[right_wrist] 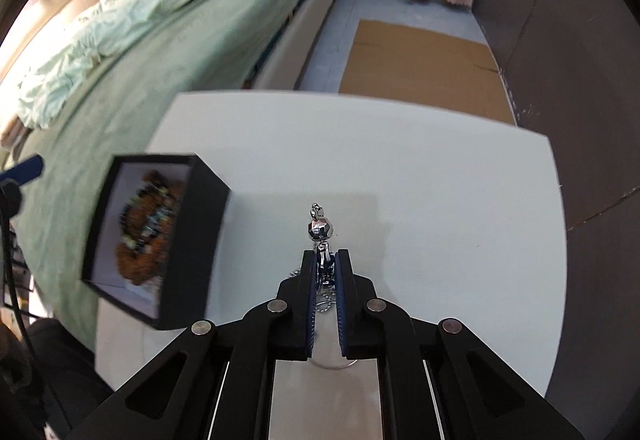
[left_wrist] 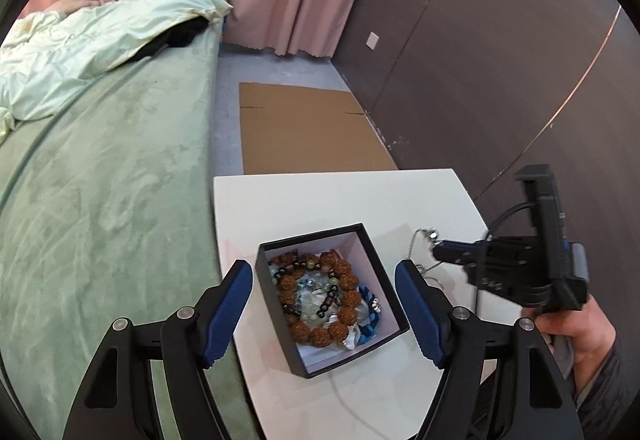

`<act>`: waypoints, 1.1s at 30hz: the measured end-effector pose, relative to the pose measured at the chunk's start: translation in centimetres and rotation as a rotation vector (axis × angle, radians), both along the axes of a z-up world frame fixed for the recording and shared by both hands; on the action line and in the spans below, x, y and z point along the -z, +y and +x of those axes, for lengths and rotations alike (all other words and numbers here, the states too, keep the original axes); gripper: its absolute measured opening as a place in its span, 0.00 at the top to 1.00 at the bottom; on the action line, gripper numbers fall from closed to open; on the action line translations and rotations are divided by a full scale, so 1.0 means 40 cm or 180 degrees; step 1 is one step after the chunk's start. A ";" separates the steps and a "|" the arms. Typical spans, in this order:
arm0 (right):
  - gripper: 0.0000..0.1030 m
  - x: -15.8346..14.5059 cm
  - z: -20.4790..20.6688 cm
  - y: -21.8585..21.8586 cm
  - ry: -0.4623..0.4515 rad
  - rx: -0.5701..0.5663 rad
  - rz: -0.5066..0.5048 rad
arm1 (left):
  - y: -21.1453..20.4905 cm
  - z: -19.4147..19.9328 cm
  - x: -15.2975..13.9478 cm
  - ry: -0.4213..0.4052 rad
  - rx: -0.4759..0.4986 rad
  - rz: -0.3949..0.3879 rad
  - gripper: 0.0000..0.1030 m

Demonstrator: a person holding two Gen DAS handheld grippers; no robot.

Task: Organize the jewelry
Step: 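Lift the silver chain necklace and lower it into the black box with the right gripper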

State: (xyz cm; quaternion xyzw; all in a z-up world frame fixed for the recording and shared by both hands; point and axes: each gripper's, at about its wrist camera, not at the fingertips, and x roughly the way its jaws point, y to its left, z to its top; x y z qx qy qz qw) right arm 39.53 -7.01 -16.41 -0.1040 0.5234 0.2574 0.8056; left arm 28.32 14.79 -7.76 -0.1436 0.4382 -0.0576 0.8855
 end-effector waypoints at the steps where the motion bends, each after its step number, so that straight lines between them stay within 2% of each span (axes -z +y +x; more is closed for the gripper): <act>1: 0.91 -0.014 -0.003 -0.004 -0.0025 0.0016 0.0058 | 0.004 -0.006 -0.004 -0.0004 -0.0014 0.0002 0.28; 5: 0.91 -0.074 -0.022 0.008 -0.0174 0.0014 0.0220 | 0.017 -0.031 -0.022 -0.0028 -0.0048 0.0020 0.28; 9: 0.91 -0.165 -0.048 0.016 -0.0289 -0.0050 0.0410 | 0.028 -0.049 -0.038 -0.0037 -0.0088 0.0030 0.27; 18: 0.91 -0.415 -0.108 0.074 -0.0822 -0.0218 0.0550 | 0.039 -0.089 -0.088 -0.0142 -0.0110 0.0076 0.27; 26: 0.91 -0.509 -0.152 0.129 -0.1041 -0.0302 0.0594 | 0.058 -0.126 -0.111 -0.0201 -0.0157 0.0073 0.27; 33: 0.91 -0.634 -0.209 0.165 -0.1379 -0.0354 0.0771 | 0.078 -0.148 -0.129 -0.0238 -0.0220 0.0005 0.27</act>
